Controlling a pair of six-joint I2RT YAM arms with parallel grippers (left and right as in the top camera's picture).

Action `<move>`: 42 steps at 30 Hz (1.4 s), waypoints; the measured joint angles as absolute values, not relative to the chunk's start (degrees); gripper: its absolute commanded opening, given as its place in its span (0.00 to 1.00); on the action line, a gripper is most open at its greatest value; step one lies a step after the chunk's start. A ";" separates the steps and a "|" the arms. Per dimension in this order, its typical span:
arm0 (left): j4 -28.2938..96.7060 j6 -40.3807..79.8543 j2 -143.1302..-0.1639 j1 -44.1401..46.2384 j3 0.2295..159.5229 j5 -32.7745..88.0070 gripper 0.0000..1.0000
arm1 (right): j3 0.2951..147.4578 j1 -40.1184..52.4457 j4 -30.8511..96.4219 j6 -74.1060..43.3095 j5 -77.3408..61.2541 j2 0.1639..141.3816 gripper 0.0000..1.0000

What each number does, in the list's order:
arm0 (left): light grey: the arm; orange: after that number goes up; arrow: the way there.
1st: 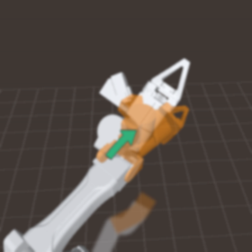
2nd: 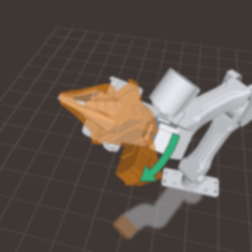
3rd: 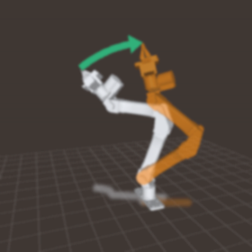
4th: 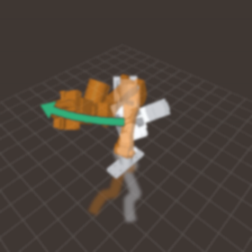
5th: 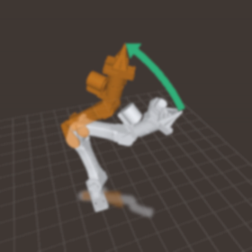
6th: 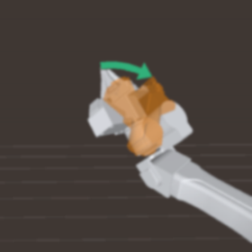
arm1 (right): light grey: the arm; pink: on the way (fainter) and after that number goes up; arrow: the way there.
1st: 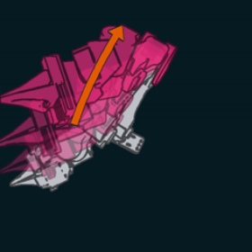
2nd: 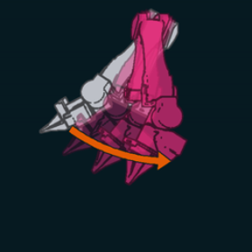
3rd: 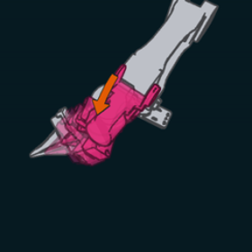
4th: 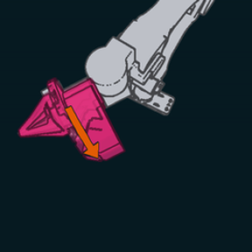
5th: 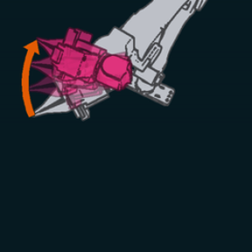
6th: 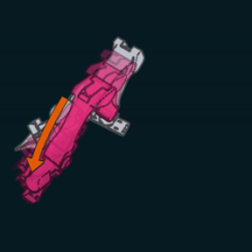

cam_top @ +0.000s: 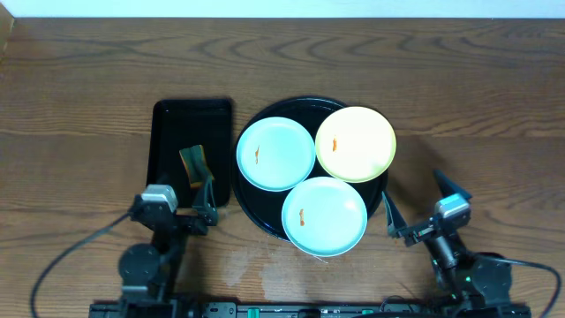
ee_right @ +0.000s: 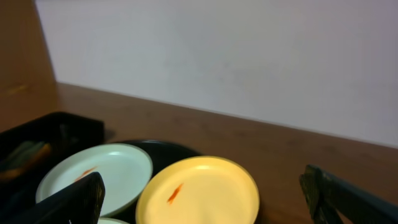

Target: Clean dirty plates on tray and stack at the side

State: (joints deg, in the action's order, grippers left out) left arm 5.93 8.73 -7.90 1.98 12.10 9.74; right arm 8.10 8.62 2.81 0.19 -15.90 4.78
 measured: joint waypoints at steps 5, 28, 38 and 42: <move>17.32 8.51 -25.91 1.98 31.55 9.76 0.85 | 25.32 8.62 13.43 -1.10 -17.37 20.18 0.99; 53.63 16.73 -74.87 1.98 65.69 4.43 0.78 | 78.94 17.28 41.65 -7.14 -28.18 89.12 0.66; 53.60 22.13 -82.91 1.56 65.39 1.89 0.72 | 79.13 29.82 43.29 -14.94 -13.89 104.44 0.33; 53.89 22.55 -82.50 -0.32 65.39 1.30 0.73 | 79.13 29.98 40.88 -18.06 -10.55 110.26 0.33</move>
